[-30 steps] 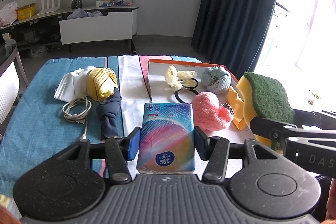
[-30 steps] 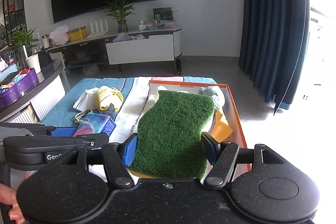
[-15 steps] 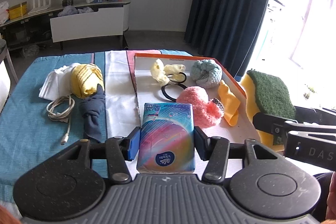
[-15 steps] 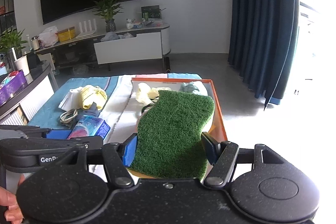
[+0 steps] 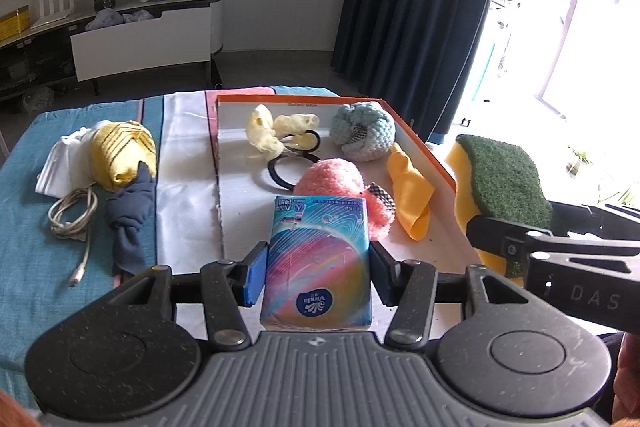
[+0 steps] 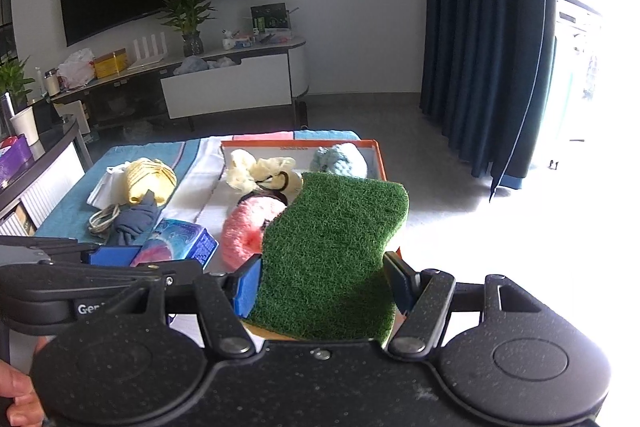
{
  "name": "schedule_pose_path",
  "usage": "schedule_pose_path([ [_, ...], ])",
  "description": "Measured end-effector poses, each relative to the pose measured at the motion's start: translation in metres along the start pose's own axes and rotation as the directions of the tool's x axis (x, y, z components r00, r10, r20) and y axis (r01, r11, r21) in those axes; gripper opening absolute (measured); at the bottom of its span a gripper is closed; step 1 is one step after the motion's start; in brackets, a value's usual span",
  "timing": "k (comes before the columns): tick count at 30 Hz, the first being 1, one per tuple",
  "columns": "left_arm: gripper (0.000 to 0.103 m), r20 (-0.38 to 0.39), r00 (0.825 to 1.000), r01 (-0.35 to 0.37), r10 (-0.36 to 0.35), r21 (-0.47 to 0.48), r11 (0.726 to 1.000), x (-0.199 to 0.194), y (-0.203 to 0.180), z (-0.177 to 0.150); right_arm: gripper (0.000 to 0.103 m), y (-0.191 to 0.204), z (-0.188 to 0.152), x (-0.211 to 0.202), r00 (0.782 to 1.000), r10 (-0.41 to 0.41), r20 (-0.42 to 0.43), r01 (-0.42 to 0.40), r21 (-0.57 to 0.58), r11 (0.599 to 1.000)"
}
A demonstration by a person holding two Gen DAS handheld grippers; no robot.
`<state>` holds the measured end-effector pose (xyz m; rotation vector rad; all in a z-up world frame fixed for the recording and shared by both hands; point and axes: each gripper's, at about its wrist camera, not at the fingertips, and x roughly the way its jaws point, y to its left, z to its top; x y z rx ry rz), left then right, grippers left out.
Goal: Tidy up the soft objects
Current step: 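Open both grippers to drop the sponge and tissue packet into the box, then move both grippers from the box back to the items on the cloth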
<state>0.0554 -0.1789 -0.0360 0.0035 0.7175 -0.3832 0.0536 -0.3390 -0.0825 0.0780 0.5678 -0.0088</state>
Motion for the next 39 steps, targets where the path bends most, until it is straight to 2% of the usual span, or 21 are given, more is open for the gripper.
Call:
schedule_pose_path([
  [10, 0.054, -0.02, 1.0, 0.023, -0.023, -0.006, 1.0, 0.014, -0.004, -0.001, 0.078, -0.006, -0.002, 0.016, 1.0, 0.014, -0.026, -0.014, 0.01, 1.0],
  [12, 0.054, -0.015, 0.999, 0.036, -0.036, -0.001, 0.999, 0.016, -0.004, -0.001, 0.083, -0.008, -0.002, 0.017, 0.999, 0.019, -0.026, -0.019, 0.01, 1.0],
  [16, 0.069, -0.004, 0.999, 0.038, -0.038, -0.013, 0.999, 0.014, -0.001, 0.0, 0.084, -0.012, -0.002, 0.015, 1.0, 0.014, -0.012, -0.013, 0.022, 1.0],
  [20, 0.072, 0.007, 0.999, 0.035, -0.035, -0.024, 0.999, 0.01, 0.002, 0.002, 0.084, -0.009, 0.0, 0.01, 1.0, 0.017, 0.001, -0.017, 0.02, 1.0],
  [28, 0.081, 0.042, 0.999, -0.033, 0.035, -0.035, 0.999, -0.011, 0.017, 0.007, 0.084, 0.011, 0.006, 0.004, 0.999, 0.037, 0.029, -0.037, -0.007, 0.999],
  [31, 0.082, 0.048, 0.996, -0.078, 0.08, -0.048, 0.996, -0.017, 0.03, 0.005, 0.084, 0.023, 0.009, 0.007, 0.998, 0.061, 0.026, -0.06, -0.019, 0.998],
  [39, 0.084, 0.059, 0.988, -0.134, 0.141, -0.107, 0.985, -0.033, 0.068, 0.001, 0.084, 0.064, 0.012, 0.018, 0.992, 0.123, 0.01, -0.122, -0.074, 0.99],
])
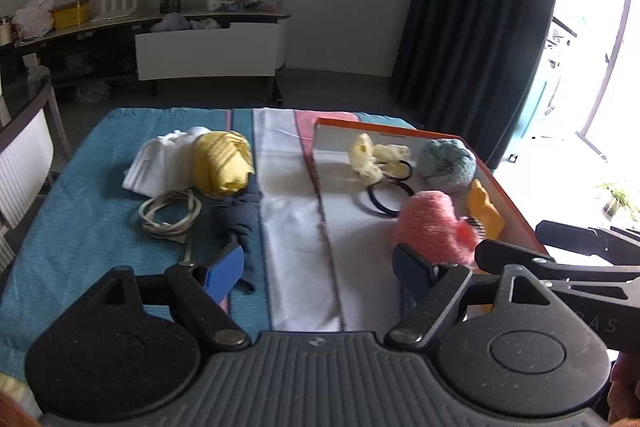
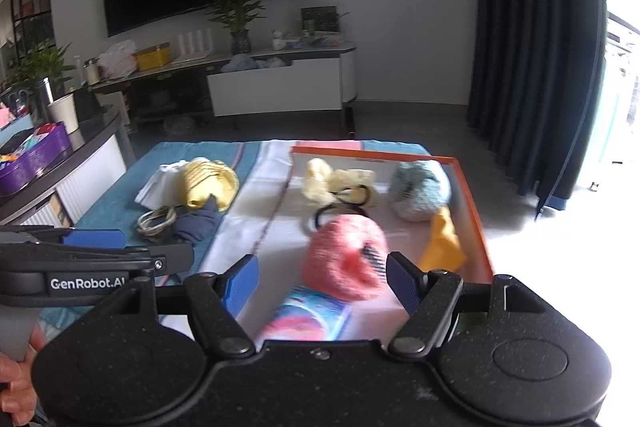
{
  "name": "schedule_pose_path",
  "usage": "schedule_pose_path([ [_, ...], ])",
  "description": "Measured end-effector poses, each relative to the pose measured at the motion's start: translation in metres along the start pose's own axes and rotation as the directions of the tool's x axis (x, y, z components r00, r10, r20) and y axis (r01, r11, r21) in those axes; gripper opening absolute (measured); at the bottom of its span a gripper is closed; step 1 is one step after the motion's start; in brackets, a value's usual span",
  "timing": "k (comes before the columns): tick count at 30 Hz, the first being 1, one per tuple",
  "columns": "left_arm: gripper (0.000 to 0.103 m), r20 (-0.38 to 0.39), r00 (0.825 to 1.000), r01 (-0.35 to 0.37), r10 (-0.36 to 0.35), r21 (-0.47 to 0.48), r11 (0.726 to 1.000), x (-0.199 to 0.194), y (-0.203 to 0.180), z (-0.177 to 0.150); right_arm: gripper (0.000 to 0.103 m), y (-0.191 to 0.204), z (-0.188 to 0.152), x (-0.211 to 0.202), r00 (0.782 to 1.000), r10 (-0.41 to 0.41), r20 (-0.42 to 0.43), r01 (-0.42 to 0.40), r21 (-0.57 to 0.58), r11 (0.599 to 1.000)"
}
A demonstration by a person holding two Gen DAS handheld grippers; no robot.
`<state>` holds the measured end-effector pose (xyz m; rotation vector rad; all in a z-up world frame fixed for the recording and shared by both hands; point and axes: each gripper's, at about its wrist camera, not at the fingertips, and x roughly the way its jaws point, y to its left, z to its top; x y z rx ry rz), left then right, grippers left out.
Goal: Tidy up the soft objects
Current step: 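Move both grippers from the box back to the items on the cloth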
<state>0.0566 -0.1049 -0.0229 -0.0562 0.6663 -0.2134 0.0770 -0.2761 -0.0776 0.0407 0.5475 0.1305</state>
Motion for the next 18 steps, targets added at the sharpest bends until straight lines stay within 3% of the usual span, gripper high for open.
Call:
schedule_pose_path([
  [18, 0.086, -0.022, 0.993, -0.117, 0.116, -0.088, 0.989, -0.007, 0.077, -0.001, 0.084, 0.063, 0.021, 0.043, 0.992, 0.114, -0.047, -0.117, -0.072, 0.991],
])
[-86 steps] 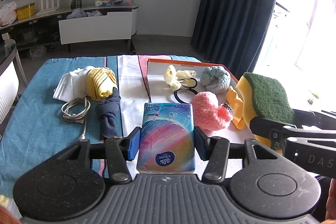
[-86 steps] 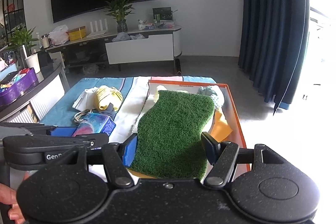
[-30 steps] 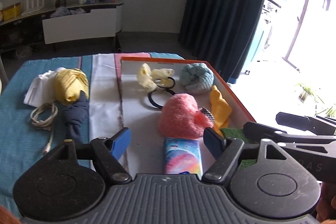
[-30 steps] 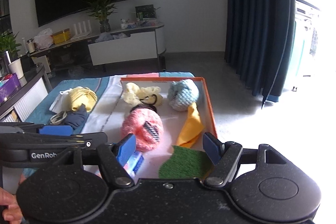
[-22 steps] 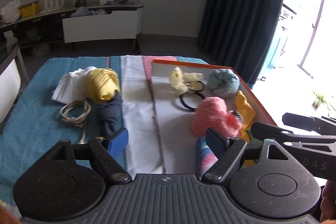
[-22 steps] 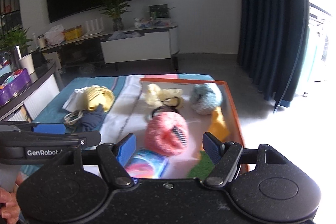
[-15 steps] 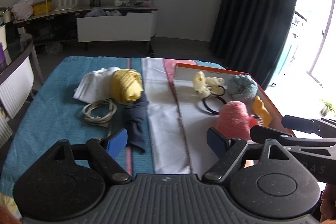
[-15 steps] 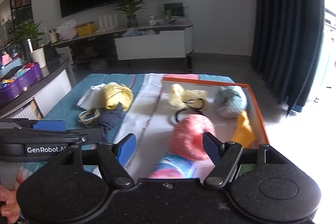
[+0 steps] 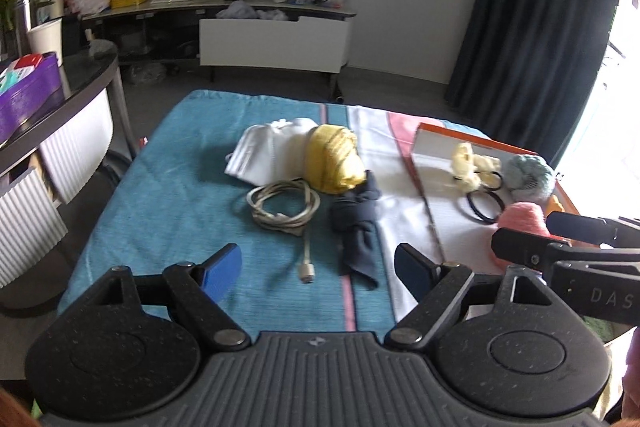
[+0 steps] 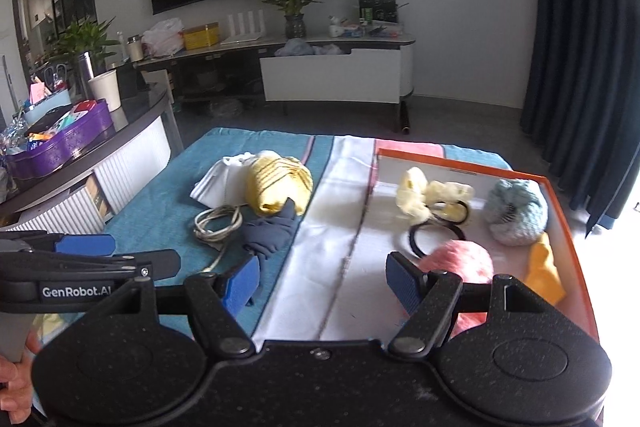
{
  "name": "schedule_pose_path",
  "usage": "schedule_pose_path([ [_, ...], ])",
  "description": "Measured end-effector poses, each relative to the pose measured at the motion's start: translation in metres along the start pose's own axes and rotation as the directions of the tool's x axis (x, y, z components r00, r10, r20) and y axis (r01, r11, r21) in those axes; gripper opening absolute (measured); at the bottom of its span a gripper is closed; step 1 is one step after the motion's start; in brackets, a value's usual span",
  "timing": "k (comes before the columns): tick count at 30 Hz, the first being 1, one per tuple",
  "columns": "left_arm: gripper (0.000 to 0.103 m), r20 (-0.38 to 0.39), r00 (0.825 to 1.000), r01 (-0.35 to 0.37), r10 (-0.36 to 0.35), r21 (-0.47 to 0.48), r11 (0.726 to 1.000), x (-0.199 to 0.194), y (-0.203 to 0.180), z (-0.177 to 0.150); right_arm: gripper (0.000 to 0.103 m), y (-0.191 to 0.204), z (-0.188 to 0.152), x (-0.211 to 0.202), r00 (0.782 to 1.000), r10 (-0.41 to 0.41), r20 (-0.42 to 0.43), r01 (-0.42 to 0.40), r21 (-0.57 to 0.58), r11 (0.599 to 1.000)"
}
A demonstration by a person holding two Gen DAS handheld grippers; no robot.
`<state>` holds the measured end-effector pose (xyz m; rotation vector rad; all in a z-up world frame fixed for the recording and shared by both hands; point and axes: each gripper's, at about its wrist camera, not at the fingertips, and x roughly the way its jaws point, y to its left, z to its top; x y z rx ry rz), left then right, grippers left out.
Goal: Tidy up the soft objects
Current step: 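Move both grippers from the box back to the items on the cloth, then grasp the dark navy cloth with the right gripper and lift it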
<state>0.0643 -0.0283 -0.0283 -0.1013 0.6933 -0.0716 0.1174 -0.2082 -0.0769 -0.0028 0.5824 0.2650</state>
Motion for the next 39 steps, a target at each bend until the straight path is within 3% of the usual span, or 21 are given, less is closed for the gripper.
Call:
schedule_pose_path([
  [13, 0.086, -0.013, 0.999, -0.034, 0.034, -0.042, 0.999, 0.015, 0.031, 0.011, 0.083, 0.018, 0.011, 0.042, 0.998, 0.04, -0.054, -0.041, -0.019, 0.999],
  [29, 0.087, -0.031, 0.999, -0.045, 0.043, -0.063, 0.997, 0.045, 0.054, 0.022, 0.078, 0.04, 0.011, 0.132, 0.981, 0.079, -0.175, -0.085, -0.026, 0.996],
  [32, 0.087, -0.032, 0.999, -0.046, 0.044, -0.062, 0.997, 0.051, 0.056, 0.026, 0.069, 0.041, 0.012, 0.145, 0.974, 0.098, -0.206, -0.101, -0.001, 0.995],
  [33, 0.087, -0.033, 0.999, -0.045, 0.043, -0.063, 0.997, 0.053, 0.057, 0.027, 0.059, 0.04, 0.012, 0.148, 0.971, 0.11, -0.211, -0.109, 0.014, 0.994],
  [35, 0.087, -0.035, 0.999, -0.036, 0.034, -0.064, 0.997, 0.058, 0.056, 0.03, 0.05, 0.038, 0.013, 0.152, 0.968, 0.108, -0.225, -0.104, 0.03, 0.994],
  [39, 0.089, -0.024, 1.0, -0.019, 0.018, -0.054, 0.998, 0.066, 0.05, 0.038, 0.047, 0.034, 0.015, 0.139, 0.974, 0.101, -0.201, -0.094, 0.043, 0.995],
])
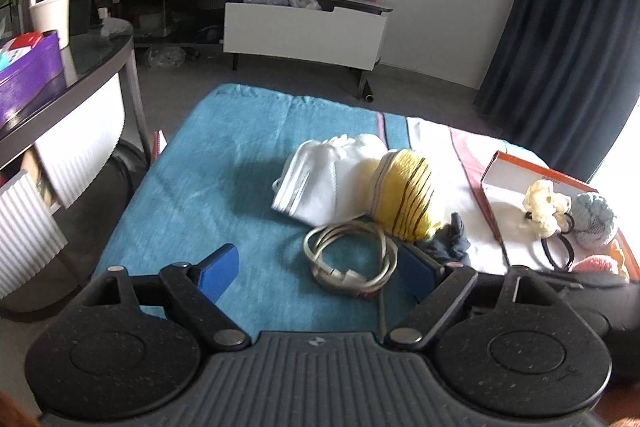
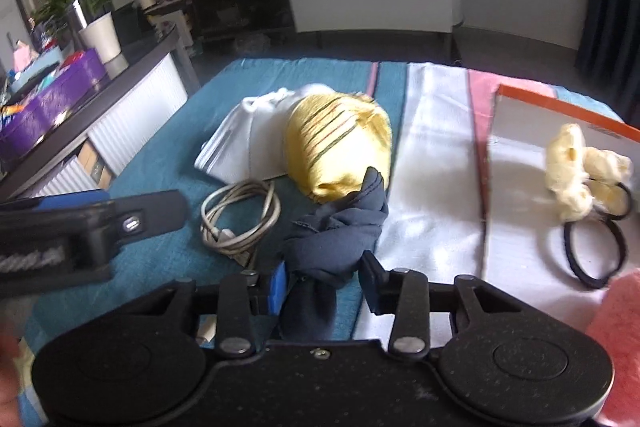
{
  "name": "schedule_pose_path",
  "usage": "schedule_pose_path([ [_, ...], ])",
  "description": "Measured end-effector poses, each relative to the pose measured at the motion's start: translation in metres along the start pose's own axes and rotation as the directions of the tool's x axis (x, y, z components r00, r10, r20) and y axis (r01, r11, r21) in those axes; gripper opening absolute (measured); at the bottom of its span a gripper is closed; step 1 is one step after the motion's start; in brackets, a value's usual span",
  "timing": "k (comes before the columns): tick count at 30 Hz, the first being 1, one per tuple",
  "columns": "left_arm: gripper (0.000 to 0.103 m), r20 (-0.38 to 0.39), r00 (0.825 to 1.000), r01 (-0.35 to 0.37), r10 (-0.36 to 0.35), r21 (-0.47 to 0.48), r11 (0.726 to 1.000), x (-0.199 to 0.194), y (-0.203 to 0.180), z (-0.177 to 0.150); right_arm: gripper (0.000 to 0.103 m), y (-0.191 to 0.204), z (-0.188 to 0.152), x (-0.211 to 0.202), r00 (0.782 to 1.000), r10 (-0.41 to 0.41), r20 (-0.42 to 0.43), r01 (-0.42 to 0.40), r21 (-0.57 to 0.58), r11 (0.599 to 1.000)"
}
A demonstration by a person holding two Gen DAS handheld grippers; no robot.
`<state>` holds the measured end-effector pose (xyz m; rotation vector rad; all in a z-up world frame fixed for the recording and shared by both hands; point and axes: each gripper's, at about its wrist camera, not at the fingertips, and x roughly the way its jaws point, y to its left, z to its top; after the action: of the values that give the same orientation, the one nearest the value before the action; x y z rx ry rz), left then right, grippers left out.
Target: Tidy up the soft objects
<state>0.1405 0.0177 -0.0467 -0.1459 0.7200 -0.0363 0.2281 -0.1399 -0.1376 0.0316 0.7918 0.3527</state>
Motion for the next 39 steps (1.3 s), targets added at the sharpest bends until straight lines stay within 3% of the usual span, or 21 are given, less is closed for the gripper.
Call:
schedule_pose_path([
  [9, 0.096, -0.002, 0.998, 0.063, -0.063, 0.055, 0.997, 0.04, -0.045, 0.024, 0.047, -0.036, -0.006, -0.056, 0.993, -0.065, 0.103, 0.062, 0.033, 0.998],
  [13, 0.096, -0.018, 0.998, 0.055, -0.053, 0.073, 0.996, 0.065, -0.067, 0.028, 0.047, -0.05, -0.01, -0.065, 0.99, -0.079, 0.119, 0.074, 0.052, 0.996],
  [15, 0.09, -0.031, 0.999, 0.037, -0.035, 0.081, 0.996, 0.077, -0.074, 0.028, 0.047, -0.054, -0.011, -0.068, 0.989, -0.073, 0.125, 0.066, 0.063, 0.996],
  [18, 0.056, -0.058, 0.998, 0.024, -0.02, 0.066, 0.998, 0.091, -0.075, 0.028, 0.047, -0.057, -0.012, -0.071, 0.989, -0.068, 0.134, 0.059, 0.069, 0.996],
  [19, 0.04, -0.061, 0.998, 0.026, -0.022, 0.056, 0.998, 0.093, -0.073, 0.028, 0.047, -0.058, -0.011, -0.072, 0.988, -0.069, 0.135, 0.059, 0.072, 0.996],
  [20, 0.035, -0.068, 0.997, 0.027, -0.023, 0.05, 0.998, 0.093, -0.072, 0.028, 0.047, -0.059, -0.012, -0.073, 0.988, -0.071, 0.138, 0.061, 0.075, 0.995],
  [29, 0.02, 0.007, 0.998, 0.054, -0.054, 0.052, 0.997, 0.029, -0.061, 0.02, 0.047, -0.048, -0.01, -0.09, 0.983, -0.042, 0.18, 0.035, 0.045, 0.998],
  [39, 0.016, 0.063, 0.997, 0.05, -0.053, 0.047, 0.998, -0.04, -0.046, 0.001, 0.047, -0.016, -0.014, -0.116, 0.976, -0.003, 0.218, 0.009, -0.025, 1.0],
])
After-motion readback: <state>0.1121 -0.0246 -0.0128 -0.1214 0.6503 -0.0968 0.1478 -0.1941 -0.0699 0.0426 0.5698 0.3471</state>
